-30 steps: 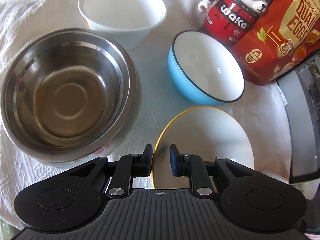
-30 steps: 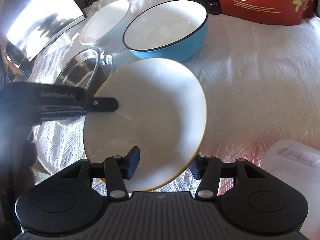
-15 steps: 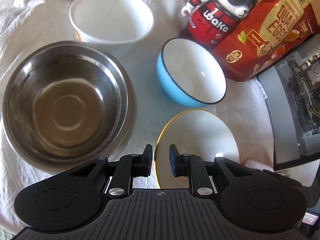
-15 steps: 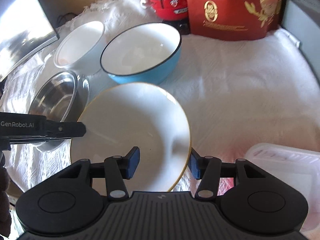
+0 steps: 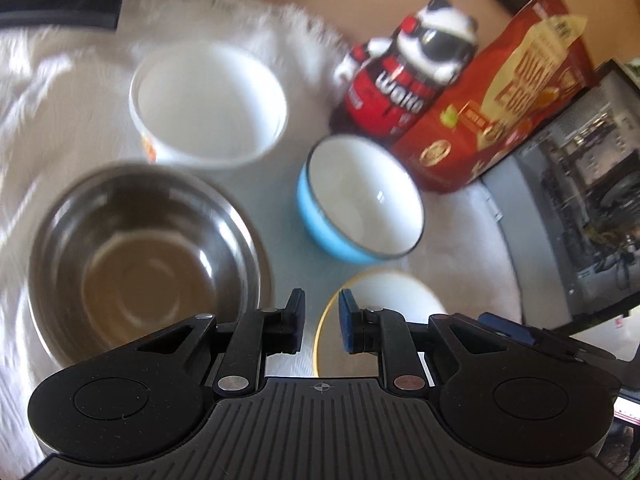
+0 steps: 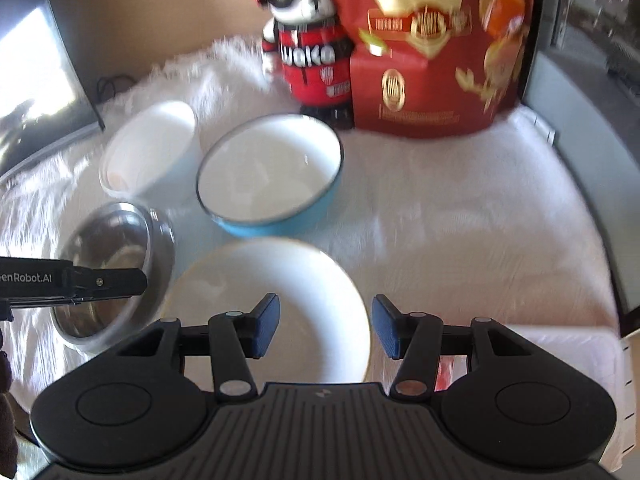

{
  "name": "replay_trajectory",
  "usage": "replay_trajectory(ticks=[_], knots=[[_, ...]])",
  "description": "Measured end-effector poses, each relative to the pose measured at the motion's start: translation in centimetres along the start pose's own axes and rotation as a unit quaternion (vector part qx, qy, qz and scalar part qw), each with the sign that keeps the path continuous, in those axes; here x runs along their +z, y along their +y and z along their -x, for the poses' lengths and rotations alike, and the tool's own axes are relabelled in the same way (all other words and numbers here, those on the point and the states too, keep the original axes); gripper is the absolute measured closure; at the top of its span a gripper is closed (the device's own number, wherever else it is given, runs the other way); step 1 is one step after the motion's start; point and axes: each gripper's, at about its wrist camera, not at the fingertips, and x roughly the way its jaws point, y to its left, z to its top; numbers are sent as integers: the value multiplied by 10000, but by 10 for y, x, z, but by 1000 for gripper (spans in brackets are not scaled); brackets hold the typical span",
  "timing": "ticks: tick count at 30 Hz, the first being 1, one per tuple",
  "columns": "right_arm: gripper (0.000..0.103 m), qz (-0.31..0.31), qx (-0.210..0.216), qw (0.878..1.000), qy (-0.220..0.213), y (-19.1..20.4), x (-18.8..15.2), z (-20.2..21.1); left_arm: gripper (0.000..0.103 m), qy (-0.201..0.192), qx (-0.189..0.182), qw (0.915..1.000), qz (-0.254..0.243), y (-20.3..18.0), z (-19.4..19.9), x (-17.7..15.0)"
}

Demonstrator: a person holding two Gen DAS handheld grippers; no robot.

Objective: Organize plates and bowls
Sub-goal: 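Move both grippers to the blue bowl rim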

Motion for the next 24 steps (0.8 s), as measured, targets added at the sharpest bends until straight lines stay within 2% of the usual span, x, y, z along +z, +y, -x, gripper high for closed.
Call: replay_trajectory(ticks=[5, 7, 11, 14, 16, 21, 24], knots=[[47, 222, -116, 9991, -343, 16, 25, 18, 83, -263, -73, 9994, -226, -3, 5, 29], [32, 230, -179, 9987, -421, 18, 39, 22, 83, -346, -71, 9991, -247, -7, 2, 37], [23, 141, -248, 9981, -543, 9, 62, 21, 83, -354, -70, 9989, -283, -9, -11, 46], [20, 148, -307, 9984, -460, 0, 76, 3, 83, -293, 43, 9996, -14, -4, -23, 50], [20, -34, -450, 9987, -235, -8, 83, -14, 83, -227, -25, 9996, 140, 0, -33, 54], [20, -379, -722, 9966, 146, -26, 88, -48, 82, -168, 225, 9990, 347, 9, -49, 63], [20, -446, -218, 9981, 365, -37, 91, -63, 82, -111, 343, 9984, 427, 13, -57, 68]])
